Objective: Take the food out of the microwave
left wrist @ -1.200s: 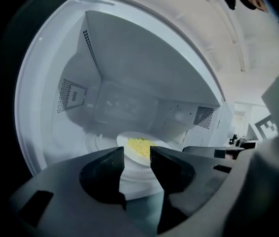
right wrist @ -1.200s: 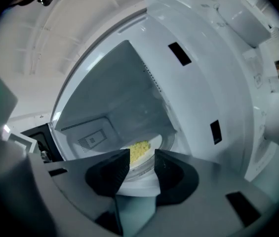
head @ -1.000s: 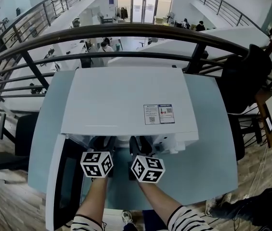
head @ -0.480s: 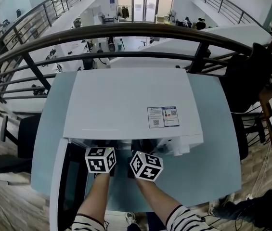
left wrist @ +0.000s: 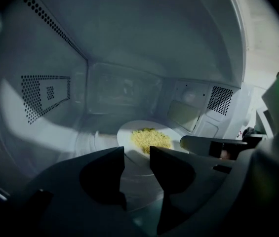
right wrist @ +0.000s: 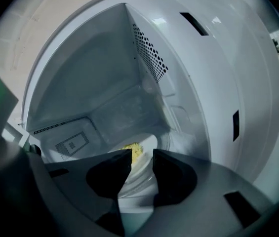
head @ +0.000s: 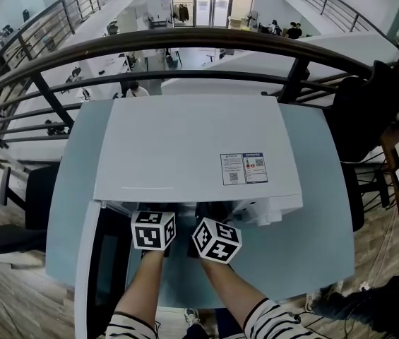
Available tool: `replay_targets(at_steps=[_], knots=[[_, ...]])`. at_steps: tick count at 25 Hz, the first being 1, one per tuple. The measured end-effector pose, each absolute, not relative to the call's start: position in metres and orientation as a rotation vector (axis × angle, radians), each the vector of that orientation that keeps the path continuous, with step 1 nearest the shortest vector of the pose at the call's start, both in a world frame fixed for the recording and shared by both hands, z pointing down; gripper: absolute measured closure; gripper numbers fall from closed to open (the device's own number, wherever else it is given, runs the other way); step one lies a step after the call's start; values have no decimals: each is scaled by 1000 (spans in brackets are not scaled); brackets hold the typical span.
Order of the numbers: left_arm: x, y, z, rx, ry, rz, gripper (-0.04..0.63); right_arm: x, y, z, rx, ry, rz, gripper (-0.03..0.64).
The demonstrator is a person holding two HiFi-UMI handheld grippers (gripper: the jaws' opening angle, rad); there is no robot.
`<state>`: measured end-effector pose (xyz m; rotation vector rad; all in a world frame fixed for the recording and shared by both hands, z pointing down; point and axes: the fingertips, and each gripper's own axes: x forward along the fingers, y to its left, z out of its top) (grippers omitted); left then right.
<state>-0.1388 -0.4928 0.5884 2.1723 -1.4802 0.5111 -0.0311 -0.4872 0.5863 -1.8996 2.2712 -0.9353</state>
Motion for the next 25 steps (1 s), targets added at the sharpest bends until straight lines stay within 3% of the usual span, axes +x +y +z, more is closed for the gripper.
replay_targets(at_steps=[25], knots=[[-139, -463, 583, 2182, -1421, 436, 446, -29, -448, 576, -1847, 2268, -908, 500]])
